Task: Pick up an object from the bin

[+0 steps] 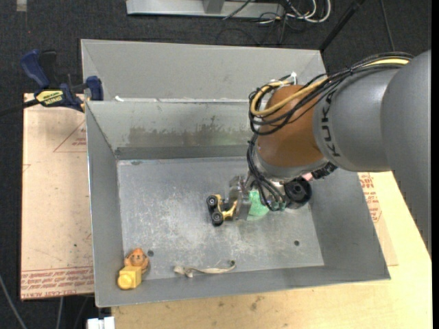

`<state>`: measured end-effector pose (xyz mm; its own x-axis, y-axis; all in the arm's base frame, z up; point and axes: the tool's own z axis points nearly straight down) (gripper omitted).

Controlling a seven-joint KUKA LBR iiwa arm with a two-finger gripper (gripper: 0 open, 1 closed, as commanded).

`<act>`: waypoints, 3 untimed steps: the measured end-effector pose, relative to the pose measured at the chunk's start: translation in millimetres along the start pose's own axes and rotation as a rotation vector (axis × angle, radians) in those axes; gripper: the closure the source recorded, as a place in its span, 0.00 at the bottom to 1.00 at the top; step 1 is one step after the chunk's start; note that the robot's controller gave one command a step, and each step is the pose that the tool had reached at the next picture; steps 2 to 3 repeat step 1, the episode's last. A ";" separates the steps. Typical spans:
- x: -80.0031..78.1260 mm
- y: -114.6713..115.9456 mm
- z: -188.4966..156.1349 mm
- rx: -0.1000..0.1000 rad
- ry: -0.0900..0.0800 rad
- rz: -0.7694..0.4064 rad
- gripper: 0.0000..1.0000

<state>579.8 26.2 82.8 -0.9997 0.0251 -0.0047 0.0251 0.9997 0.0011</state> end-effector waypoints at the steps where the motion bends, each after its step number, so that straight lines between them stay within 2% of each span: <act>1: -17.1 -22.2 -168.5 0.000 -0.008 0.002 1.00; 3: -17.1 -22.2 -168.5 0.000 -0.008 0.002 1.00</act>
Offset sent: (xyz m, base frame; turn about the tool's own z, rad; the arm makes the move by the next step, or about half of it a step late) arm 0.0000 0.0000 0.0000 0.0000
